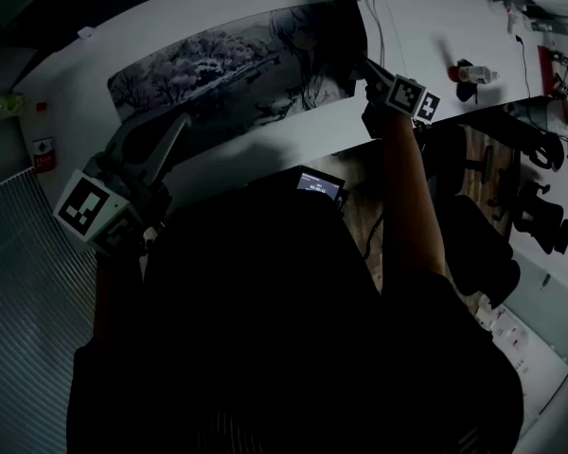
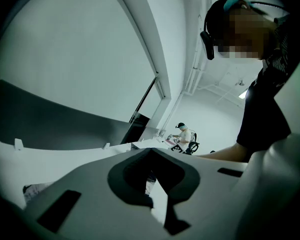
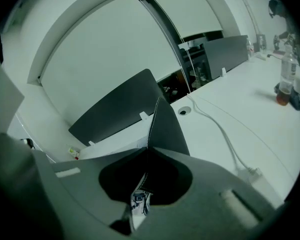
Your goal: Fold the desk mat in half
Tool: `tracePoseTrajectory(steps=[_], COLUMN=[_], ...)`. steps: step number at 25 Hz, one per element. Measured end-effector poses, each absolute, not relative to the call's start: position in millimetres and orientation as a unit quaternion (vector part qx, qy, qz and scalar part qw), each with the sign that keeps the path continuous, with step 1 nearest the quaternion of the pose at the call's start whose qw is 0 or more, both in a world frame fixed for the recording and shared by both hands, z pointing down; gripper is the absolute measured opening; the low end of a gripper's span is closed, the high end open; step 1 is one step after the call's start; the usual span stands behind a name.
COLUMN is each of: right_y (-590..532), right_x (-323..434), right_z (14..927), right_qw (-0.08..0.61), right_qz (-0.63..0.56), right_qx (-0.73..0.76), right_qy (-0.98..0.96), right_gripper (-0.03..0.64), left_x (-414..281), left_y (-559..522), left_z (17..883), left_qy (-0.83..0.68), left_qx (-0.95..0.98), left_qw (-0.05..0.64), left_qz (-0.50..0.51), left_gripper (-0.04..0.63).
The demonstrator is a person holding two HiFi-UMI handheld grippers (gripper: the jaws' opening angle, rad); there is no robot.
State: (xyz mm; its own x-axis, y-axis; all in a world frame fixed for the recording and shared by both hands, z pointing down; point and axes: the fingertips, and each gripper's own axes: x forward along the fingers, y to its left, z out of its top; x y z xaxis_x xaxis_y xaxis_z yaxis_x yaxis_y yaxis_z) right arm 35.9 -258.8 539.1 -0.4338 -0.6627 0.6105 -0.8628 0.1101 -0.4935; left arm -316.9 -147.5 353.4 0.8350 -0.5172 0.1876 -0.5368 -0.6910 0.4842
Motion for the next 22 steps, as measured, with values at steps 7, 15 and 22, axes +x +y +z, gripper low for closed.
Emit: tracePoseTrajectory(steps=[7, 15, 22], right_y=[-260.8, -266.2, -265.7], right_x=[6.0, -27.5, -98.7], right_z=[526.3, 522.7, 490.2], right_qw=[0.123, 0.117, 0.115], right_qz=[0.407, 0.409, 0.393], right_qx=[0.506, 0.483, 0.423], right_qy=[-0.751, -0.765, -0.808], right_gripper=[0.008, 0.008, 0.008], left_x=[-326.9, -334.3, -365.9], left_y=[-141.6, -130.3, -121.7], left_z=[344.7, 327.6, 337.2], left_qy=[-0.277, -0.260, -0.295], left_qx=[0.926, 0.940, 0.923], left_qw=[0.258, 0.219, 0.245], left_qz=[0.019, 0.015, 0.004], left_gripper=[0.008, 0.008, 0.006])
